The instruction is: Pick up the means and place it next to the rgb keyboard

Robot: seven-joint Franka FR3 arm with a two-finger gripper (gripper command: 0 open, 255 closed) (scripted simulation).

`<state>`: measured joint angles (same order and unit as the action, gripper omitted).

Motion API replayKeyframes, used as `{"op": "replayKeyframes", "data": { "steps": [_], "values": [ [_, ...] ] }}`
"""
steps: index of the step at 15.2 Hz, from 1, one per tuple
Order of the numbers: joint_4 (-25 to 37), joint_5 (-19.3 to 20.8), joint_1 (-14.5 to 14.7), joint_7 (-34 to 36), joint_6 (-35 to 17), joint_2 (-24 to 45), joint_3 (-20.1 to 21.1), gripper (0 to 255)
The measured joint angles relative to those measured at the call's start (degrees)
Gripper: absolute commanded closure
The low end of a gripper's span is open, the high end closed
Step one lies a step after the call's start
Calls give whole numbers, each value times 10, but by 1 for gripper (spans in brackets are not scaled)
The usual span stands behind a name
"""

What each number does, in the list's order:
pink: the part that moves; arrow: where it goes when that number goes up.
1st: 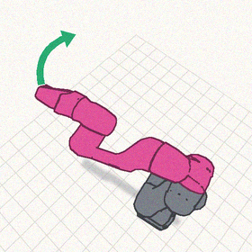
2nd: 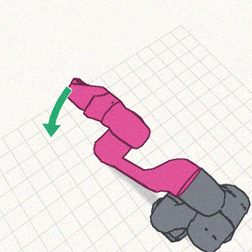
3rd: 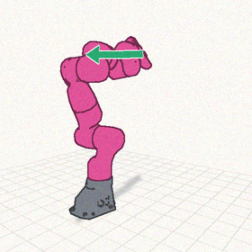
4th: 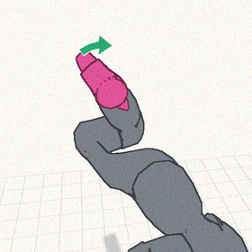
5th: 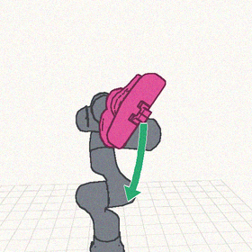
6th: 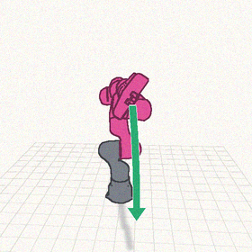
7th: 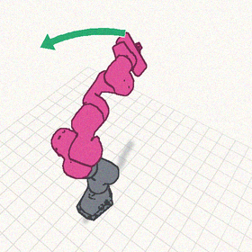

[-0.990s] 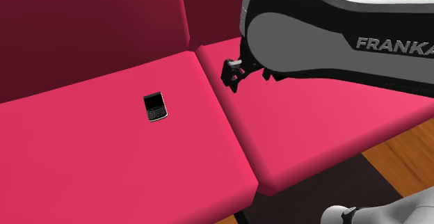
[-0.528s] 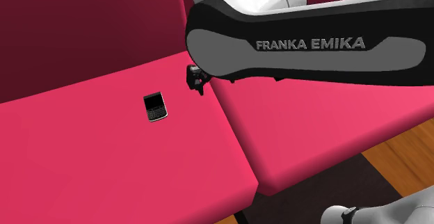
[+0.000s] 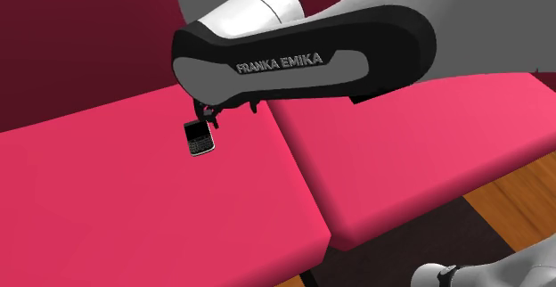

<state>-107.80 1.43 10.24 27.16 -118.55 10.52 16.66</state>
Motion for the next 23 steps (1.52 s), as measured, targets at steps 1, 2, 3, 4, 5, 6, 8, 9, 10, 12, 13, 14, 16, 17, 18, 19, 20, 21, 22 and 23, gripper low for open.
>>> {"op": "replayKeyframes", "data": {
  "steps": [1, 2, 3, 4, 5, 6, 8, 9, 10, 12, 13, 14, 16, 17, 18, 19, 20, 21, 22, 23],
  "values": [
    [25, 5, 5, 5, 4, 23, 1, 0],
    [47, 11, 9, 8, 4, 46, 2, 0],
    [66, 16, 15, 13, 4, 66, 3, 0],
    [88, 19, 20, 16, 10, 84, 4, 0],
    [113, 25, 25, 18, 9, 110, 3, 0],
    [140, 30, 33, 24, 16, 132, 4, 0],
    [200, 40, 50, 33, 29, 181, 5, 0],
    [215, 43, 55, 36, 29, 196, 4, 0],
    [216, 44, 58, 38, 25, 202, 4, 0],
    [215, 47, 61, 40, 14, 212, 4, 0],
    [210, 48, 61, 41, 6, 215, 3, 0],
    [207, 48, 61, 41, 0, 218, 2, 0],
    [205, 51, 63, 43, -10, 226, 1, 0],
    [204, 51, 63, 43, -12, 227, 1, 0],
    [204, 51, 63, 43, -13, 228, 1, 0],
    [204, 51, 63, 43, -14, 228, 1, 0],
    [204, 51, 63, 43, -14, 228, 1, 0],
    [203, 51, 63, 43, -14, 228, 1, 0],
    [203, 51, 64, 43, -14, 228, 1, 0],
    [203, 51, 64, 43, -14, 228, 1, 0]
  ]
}}
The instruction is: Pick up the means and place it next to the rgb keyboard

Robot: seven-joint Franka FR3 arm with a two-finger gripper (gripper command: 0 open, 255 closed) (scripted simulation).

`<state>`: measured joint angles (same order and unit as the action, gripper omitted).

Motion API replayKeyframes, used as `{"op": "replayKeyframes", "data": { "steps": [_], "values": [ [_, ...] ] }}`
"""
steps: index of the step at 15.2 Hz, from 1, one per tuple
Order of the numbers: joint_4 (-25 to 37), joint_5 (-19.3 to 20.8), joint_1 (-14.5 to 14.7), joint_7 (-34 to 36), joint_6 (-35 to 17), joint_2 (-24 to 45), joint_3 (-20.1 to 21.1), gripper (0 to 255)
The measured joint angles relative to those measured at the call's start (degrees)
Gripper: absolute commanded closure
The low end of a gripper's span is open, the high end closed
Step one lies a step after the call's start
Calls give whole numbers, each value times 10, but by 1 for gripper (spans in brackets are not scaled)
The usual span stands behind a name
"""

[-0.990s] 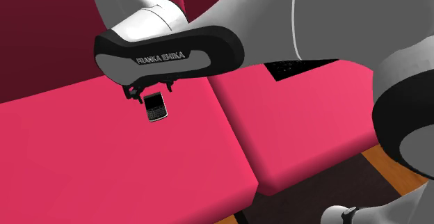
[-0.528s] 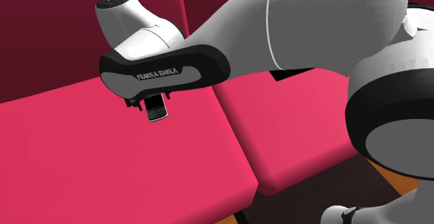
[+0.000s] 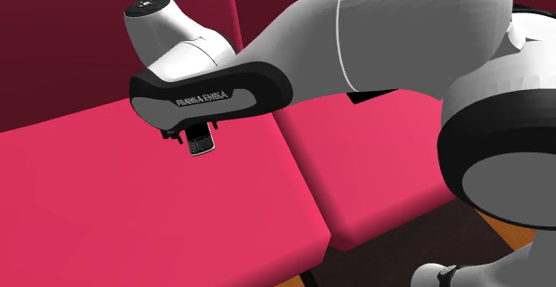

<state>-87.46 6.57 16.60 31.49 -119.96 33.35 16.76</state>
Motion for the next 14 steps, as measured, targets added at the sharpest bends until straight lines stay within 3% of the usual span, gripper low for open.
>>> {"op": "replayKeyframes", "data": {
  "steps": [1, 14],
  "values": [
    [0, 0, 0, 0, 0, 0, 0, 255],
    [6, -2, -1, 0, 13, -7, 1, 255]
  ]
}}
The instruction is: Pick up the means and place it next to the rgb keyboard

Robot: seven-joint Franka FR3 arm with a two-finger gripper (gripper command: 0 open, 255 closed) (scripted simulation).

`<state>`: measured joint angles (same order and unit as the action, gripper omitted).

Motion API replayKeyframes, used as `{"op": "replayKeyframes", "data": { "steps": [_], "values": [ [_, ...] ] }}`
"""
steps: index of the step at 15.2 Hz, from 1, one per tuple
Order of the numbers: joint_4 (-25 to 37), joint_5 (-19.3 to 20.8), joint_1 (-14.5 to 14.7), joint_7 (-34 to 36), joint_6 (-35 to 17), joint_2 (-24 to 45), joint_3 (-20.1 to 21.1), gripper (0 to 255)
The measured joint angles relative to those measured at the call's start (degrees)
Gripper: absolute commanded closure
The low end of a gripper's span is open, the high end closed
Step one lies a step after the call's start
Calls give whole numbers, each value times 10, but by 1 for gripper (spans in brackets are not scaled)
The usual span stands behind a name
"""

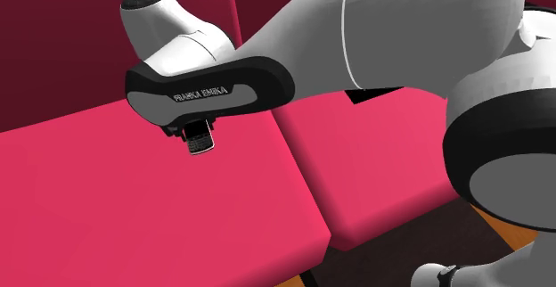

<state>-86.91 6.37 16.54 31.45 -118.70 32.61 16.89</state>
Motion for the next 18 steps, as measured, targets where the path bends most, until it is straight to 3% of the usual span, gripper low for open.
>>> {"op": "replayKeyframes", "data": {
  "steps": [18],
  "values": [
    [87, -11, 1, -3, 119, -34, 7, 255]
  ]
}}
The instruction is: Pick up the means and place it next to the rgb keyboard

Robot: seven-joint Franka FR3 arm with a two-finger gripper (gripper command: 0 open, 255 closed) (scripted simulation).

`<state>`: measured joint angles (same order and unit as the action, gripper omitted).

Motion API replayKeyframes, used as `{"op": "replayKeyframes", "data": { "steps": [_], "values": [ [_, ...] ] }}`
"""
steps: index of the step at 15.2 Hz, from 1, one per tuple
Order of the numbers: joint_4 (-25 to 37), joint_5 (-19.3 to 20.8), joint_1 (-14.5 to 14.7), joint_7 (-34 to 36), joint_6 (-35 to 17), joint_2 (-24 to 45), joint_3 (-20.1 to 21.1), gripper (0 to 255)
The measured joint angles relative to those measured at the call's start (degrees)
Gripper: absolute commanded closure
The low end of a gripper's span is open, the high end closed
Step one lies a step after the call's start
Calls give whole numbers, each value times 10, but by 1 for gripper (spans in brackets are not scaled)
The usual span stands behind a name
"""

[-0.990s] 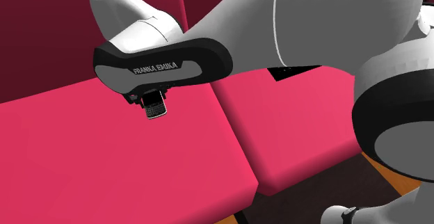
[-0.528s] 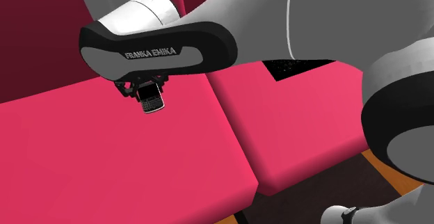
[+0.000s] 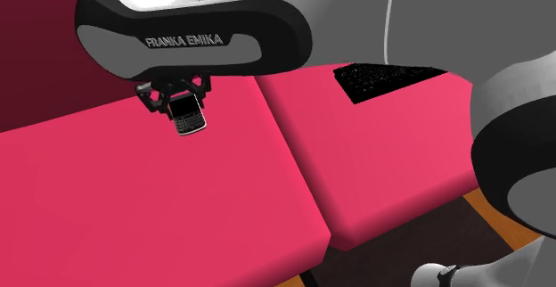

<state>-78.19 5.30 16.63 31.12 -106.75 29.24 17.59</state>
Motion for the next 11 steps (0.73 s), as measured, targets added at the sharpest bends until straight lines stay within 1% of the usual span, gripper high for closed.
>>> {"op": "replayKeyframes", "data": {
  "steps": [1, 3, 11],
  "values": [
    [2, 0, 0, 0, 4, -2, 0, 255],
    [-35, -8, -14, -11, -6, -29, 1, 255],
    [-244, -55, -92, -101, -69, -177, -12, 255]
  ]
}}
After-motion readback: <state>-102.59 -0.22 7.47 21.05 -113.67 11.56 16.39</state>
